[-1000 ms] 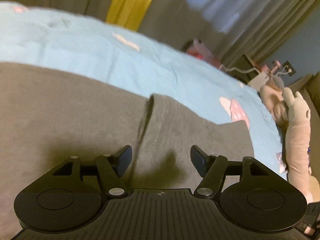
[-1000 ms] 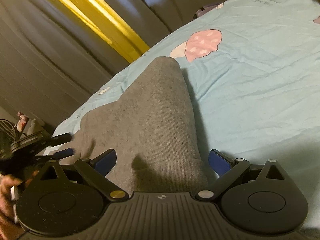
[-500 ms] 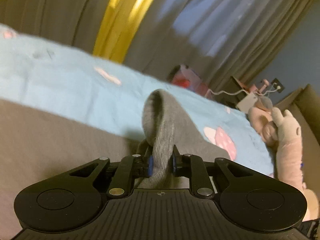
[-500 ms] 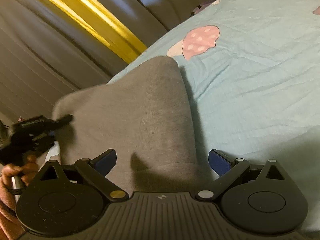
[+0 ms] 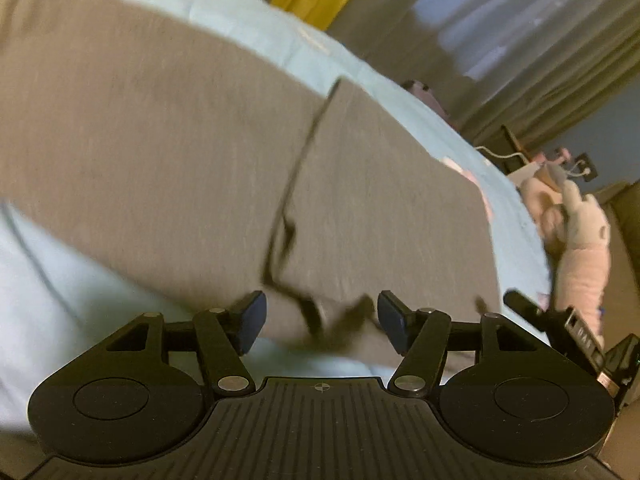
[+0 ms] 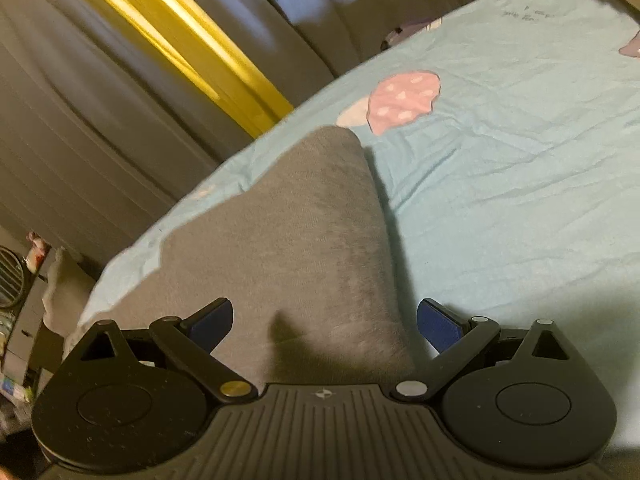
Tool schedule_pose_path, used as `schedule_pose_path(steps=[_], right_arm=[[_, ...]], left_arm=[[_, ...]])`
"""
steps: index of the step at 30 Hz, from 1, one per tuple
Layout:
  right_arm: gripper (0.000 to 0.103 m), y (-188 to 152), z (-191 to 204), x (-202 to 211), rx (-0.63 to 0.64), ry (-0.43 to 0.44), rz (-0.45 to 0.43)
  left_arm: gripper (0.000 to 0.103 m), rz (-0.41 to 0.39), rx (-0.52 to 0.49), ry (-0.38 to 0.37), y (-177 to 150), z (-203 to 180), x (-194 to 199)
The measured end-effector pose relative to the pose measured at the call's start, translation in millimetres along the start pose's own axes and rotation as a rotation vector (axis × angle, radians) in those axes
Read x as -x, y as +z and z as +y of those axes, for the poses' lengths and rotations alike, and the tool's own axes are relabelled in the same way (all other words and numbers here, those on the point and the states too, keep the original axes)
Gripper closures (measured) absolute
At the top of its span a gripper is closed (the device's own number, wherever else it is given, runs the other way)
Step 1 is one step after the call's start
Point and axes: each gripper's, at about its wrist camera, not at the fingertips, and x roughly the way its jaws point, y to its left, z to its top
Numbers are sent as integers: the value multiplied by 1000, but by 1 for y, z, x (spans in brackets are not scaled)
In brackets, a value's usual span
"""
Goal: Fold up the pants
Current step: 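Lay the folded edge down and open the left gripper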
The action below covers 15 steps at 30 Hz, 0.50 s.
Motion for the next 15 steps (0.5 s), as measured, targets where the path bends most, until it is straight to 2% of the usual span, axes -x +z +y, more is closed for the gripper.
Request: schedule_pose_path(steps=[4, 7, 9, 12, 13, 15], right_arm=[[4, -9, 10, 20, -70, 80, -7], [4, -14, 12, 34, -149, 171, 6], [4, -20, 7, 37, -247, 242, 46], [4, -30, 3, 29, -298, 255, 124], [4, -32, 4, 25, -297, 235, 136], [4, -34, 7, 20, -273, 201, 123]], left_arm=[[38, 60, 8, -118, 4, -7, -16], [45, 119, 53, -132, 8, -7, -37], [63, 114, 126, -133, 11, 3, -47], [76, 116, 240, -169, 12, 19, -51], [78, 103, 234, -170, 11, 19, -49], [92, 33, 159, -150, 10, 10, -37]])
